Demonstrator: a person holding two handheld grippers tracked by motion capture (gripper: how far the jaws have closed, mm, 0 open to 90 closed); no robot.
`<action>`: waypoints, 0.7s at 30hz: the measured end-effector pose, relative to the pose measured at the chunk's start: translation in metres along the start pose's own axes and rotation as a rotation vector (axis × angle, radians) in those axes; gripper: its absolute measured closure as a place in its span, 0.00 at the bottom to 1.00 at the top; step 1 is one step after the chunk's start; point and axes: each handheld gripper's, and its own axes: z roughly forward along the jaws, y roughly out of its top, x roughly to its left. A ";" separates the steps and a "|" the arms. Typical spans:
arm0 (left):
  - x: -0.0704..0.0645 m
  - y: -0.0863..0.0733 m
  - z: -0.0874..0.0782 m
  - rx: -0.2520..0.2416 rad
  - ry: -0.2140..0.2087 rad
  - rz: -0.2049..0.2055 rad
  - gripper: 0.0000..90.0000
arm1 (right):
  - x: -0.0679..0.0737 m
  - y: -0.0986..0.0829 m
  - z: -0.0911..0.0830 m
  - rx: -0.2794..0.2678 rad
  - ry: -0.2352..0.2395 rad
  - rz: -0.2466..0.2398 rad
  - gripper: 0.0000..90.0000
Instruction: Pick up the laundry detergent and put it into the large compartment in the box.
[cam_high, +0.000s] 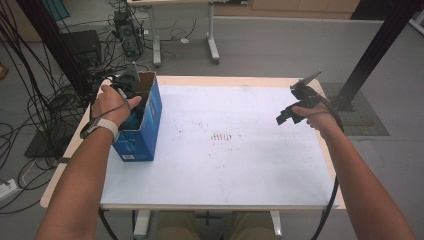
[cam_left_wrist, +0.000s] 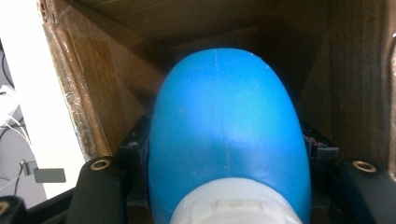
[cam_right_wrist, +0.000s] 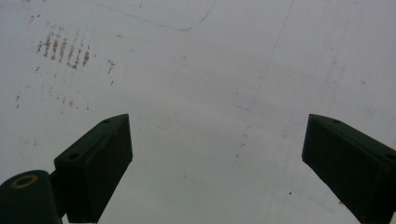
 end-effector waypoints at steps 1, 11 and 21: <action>0.000 0.000 0.000 0.001 0.000 0.000 0.41 | 0.000 0.000 0.000 0.000 0.001 0.000 0.09; -0.001 0.000 0.000 0.000 0.004 -0.006 0.41 | 0.000 0.000 -0.001 -0.001 0.002 0.002 0.09; 0.000 -0.001 0.000 -0.001 -0.001 -0.009 0.41 | 0.000 0.000 0.000 -0.004 0.002 0.000 0.09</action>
